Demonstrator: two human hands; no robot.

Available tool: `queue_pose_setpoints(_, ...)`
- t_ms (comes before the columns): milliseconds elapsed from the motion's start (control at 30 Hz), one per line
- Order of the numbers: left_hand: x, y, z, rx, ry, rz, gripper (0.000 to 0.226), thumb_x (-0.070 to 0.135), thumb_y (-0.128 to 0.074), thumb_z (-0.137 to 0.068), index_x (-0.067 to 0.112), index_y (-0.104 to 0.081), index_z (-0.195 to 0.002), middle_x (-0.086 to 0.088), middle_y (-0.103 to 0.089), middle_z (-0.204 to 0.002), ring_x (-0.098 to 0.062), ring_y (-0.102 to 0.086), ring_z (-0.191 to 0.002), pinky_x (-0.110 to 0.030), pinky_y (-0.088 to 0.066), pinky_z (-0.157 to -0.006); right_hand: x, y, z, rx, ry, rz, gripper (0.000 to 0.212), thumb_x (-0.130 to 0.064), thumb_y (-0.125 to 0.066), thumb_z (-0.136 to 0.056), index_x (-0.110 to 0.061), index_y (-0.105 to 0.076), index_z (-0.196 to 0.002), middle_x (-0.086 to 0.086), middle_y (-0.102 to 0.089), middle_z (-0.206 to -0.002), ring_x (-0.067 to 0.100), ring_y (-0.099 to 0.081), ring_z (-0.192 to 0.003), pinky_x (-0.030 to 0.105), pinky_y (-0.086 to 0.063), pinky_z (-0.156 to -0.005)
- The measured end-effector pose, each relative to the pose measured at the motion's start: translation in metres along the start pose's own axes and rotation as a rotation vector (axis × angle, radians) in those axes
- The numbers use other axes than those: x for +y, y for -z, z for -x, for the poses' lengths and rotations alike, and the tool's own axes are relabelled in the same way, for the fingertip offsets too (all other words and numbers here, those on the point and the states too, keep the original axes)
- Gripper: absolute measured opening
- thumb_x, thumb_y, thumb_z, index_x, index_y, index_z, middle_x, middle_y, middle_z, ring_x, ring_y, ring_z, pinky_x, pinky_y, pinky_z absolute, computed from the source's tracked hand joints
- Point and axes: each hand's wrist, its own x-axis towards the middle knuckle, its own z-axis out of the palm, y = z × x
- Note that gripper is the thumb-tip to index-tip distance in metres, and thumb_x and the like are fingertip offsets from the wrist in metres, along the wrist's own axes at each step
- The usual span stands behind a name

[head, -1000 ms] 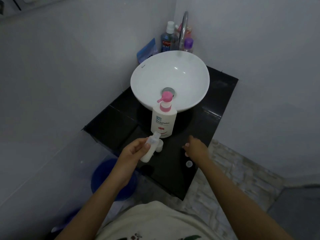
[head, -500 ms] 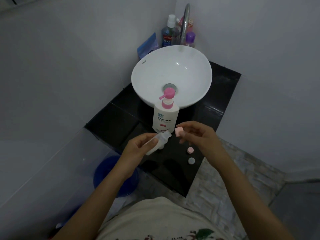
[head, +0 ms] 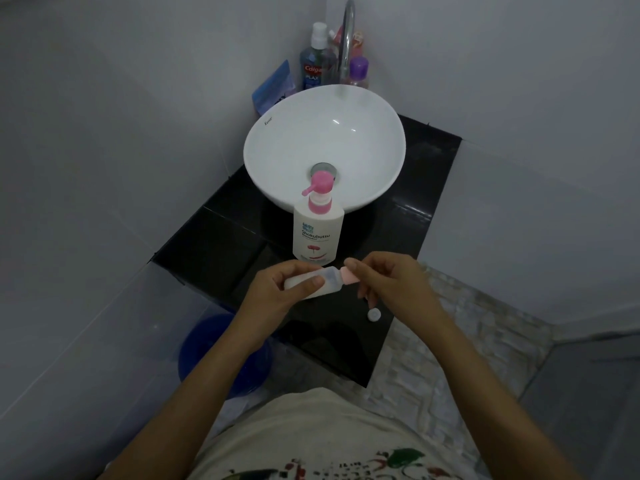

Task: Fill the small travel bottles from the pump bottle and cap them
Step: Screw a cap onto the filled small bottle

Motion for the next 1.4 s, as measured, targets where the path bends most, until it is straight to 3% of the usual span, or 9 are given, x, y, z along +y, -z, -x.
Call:
queue_pose_setpoints(100,0.003,-0.001,0.000,-0.013,-0.019,-0.003,0.016,0.014,-0.065,-0.083,0.022,-0.068,-0.097,0.006,-0.068,-0.100,0.007,-0.062,-0.086,-0.007,-0.049,-0.067,-0.003,0.002,0.005,-0.013,0.016,-0.005,0.025,-0.045,-0.052,-0.087,-0.022,-0.063,-0.086,0.002,-0.068,-0.074,0.015,-0.061,-0.055,0.018,-0.048,-0.052)
queue_pose_setpoints(233,0.007,0.001,0.001,-0.008,-0.032,-0.003,0.016,0.014,-0.067,-0.082,0.022,-0.069,-0.096,0.007,-0.068,-0.099,0.007,-0.062,-0.087,-0.008,-0.049,-0.068,0.000,0.010,0.009,-0.129,0.105,-0.121,0.016,-0.017,-0.064,-0.085,-0.020,-0.060,-0.100,0.002,-0.068,-0.089,0.018,-0.067,-0.069,0.021,-0.056,-0.063)
queue_pose_setpoints(433,0.009,0.001,0.003,-0.015,-0.042,0.006,0.018,0.015,-0.066,-0.082,0.018,-0.070,-0.099,0.004,-0.069,-0.100,0.005,-0.062,-0.089,-0.009,-0.049,-0.070,-0.007,0.000,0.012,-0.020,0.034,0.026,0.041,-0.058,-0.045,-0.079,-0.021,-0.064,-0.084,0.000,-0.067,-0.067,0.011,-0.059,-0.052,0.022,-0.051,-0.053)
queue_pose_setpoints(600,0.011,0.003,0.005,-0.017,-0.042,0.019,0.017,0.013,-0.067,-0.082,0.017,-0.070,-0.098,0.005,-0.069,-0.098,0.006,-0.062,-0.086,-0.009,-0.049,-0.070,-0.005,0.005,0.012,-0.078,0.117,-0.036,0.010,-0.028,-0.058,-0.089,-0.020,-0.063,-0.092,0.001,-0.069,-0.081,0.014,-0.065,-0.064,0.019,-0.055,-0.059)
queue_pose_setpoints(767,0.010,0.001,0.008,-0.034,-0.039,0.011,0.017,0.015,-0.067,-0.082,0.022,-0.070,-0.097,0.008,-0.069,-0.098,0.005,-0.063,-0.088,-0.009,-0.050,-0.071,-0.009,0.001,0.018,-0.041,0.047,0.014,0.039,-0.055,-0.043,-0.082,-0.021,-0.062,-0.088,0.001,-0.066,-0.073,0.013,-0.060,-0.057,0.024,-0.051,-0.058)
queue_pose_setpoints(900,0.010,0.004,0.008,-0.028,-0.027,0.027,0.017,0.015,-0.067,-0.081,0.022,-0.070,-0.097,0.006,-0.069,-0.099,0.002,-0.063,-0.090,-0.011,-0.050,-0.071,-0.006,0.006,0.020,-0.121,0.122,-0.094,0.010,-0.023,-0.060,-0.087,-0.021,-0.058,-0.097,0.003,-0.068,-0.088,0.016,-0.064,-0.066,0.017,-0.052,-0.060)
queue_pose_setpoints(1033,0.009,0.002,0.010,-0.034,-0.026,0.038,0.017,0.014,-0.067,-0.081,0.022,-0.070,-0.096,0.006,-0.069,-0.098,0.003,-0.064,-0.087,-0.011,-0.051,-0.070,-0.006,0.000,0.021,-0.010,0.037,-0.022,0.029,-0.052,-0.049,-0.082,-0.025,-0.062,-0.084,-0.002,-0.068,-0.070,0.014,-0.062,-0.057,0.023,-0.052,-0.057)
queue_pose_setpoints(1200,0.006,0.003,0.011,-0.026,-0.034,0.018,0.019,0.014,-0.068,-0.081,0.021,-0.070,-0.098,0.006,-0.069,-0.100,0.001,-0.063,-0.090,-0.012,-0.051,-0.070,0.001,0.004,0.023,-0.095,0.127,0.000,0.012,-0.024,-0.060,-0.087,-0.030,-0.060,-0.097,-0.005,-0.068,-0.091,0.009,-0.066,-0.077,0.020,-0.056,-0.070)
queue_pose_setpoints(1400,0.001,-0.001,0.014,-0.035,-0.032,-0.005,0.018,0.017,-0.069,-0.079,0.023,-0.070,-0.096,0.005,-0.069,-0.102,-0.003,-0.064,-0.093,-0.015,-0.053,-0.074,-0.001,-0.006,0.033,-0.043,0.030,-0.099,0.031,-0.049,-0.047,-0.082,-0.024,-0.059,-0.094,-0.004,-0.066,-0.078,0.003,-0.061,-0.061,0.010,-0.044,-0.053)
